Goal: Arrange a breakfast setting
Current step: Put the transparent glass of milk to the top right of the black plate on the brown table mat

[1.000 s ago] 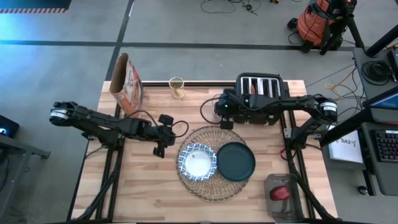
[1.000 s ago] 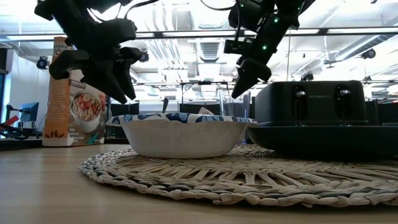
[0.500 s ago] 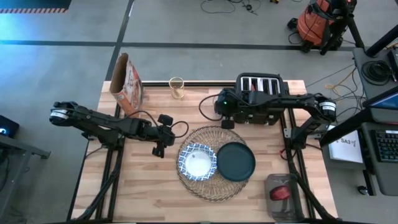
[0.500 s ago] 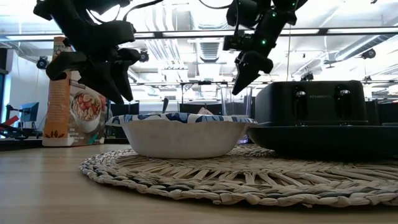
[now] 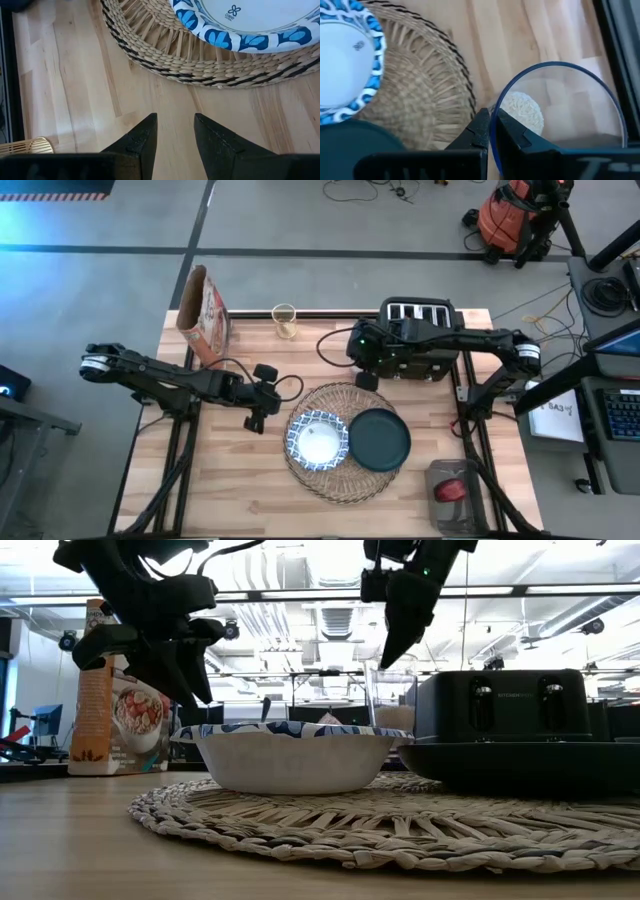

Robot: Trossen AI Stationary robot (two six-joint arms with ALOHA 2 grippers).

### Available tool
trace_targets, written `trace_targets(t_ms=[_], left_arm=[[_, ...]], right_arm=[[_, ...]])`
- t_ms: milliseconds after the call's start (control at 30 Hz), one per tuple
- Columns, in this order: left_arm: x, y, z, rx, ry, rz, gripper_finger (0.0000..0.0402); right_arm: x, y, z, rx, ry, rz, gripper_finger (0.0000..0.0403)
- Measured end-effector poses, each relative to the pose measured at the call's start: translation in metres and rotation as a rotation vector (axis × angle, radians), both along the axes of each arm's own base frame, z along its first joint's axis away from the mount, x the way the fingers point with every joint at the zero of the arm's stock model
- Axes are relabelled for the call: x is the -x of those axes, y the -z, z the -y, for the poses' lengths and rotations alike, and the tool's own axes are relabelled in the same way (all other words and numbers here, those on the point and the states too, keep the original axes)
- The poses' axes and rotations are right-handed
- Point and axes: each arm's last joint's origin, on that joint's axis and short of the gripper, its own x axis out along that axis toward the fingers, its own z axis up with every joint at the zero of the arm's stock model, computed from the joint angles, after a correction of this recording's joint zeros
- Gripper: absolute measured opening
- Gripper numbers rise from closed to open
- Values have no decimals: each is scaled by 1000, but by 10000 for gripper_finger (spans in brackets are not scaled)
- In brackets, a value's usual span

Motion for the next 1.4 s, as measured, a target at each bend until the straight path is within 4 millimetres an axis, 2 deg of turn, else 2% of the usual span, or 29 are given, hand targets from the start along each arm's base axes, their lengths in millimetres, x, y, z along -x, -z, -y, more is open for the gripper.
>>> trace_targets(t_ms=[300,567,900,1400], left_arm=[[1,1,0,-1,1,-12,113],[1,1,0,0,12,-14,113],[1,1,0,-2,17,-14,113],[1,1,0,7,23,-12,113]], right_arm=[[-6,1,-38,-71,-14,0,9],[-9,4,-64,-57,-11,-2,9],[-8,7,-90,-24,9,-10,9],[0,12,-120,-85,44,-57,9]])
